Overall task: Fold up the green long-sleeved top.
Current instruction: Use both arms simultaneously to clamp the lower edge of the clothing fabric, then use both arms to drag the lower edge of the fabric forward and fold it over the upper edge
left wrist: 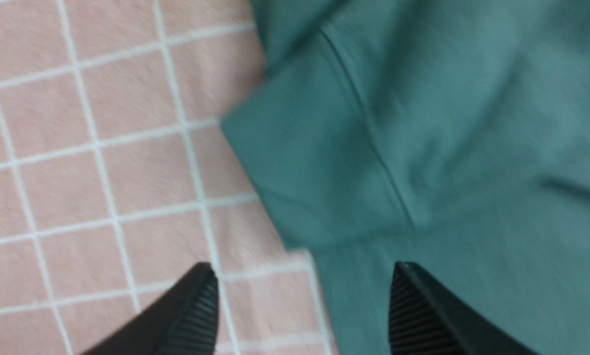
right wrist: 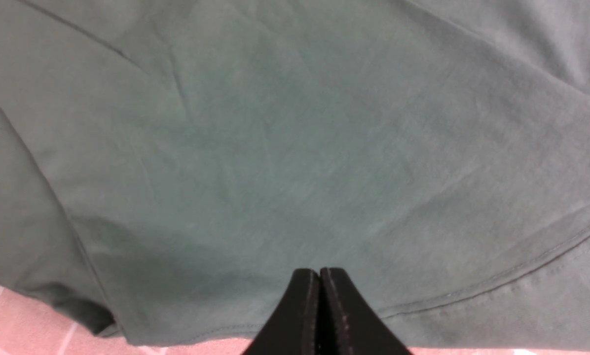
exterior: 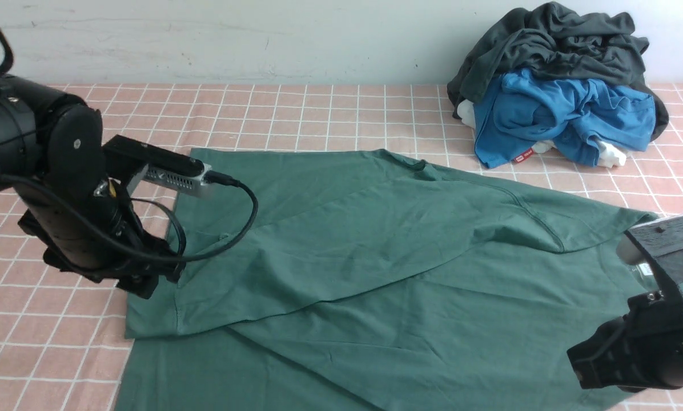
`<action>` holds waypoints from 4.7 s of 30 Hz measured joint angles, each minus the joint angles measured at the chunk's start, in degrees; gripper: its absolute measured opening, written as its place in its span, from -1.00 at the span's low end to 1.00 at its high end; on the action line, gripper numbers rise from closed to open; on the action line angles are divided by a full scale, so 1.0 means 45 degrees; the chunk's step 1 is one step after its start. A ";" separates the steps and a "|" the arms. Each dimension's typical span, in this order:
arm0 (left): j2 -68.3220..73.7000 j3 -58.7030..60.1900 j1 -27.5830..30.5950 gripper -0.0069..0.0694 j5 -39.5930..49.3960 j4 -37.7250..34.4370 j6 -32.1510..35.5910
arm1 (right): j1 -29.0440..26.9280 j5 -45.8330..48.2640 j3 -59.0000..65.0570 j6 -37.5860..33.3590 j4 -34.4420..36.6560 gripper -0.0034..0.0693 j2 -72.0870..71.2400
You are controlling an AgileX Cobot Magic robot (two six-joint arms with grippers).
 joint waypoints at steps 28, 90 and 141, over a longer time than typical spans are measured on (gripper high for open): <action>-0.3458 0.7263 -0.2008 -0.78 -0.3038 -0.0952 1.0210 | 0.0000 0.1732 0.0000 -0.4119 0.2125 -0.94 -0.1575; 0.1678 -0.4820 0.2007 -0.80 -0.1982 -0.3271 0.2512 | -0.0175 -0.0563 -0.8276 0.1154 -1.1612 -0.91 0.6942; -0.6435 0.1997 0.3786 -0.83 -0.5199 -0.8219 0.7315 | -0.0218 -0.0490 -1.7272 -0.3086 0.2229 -0.62 1.3907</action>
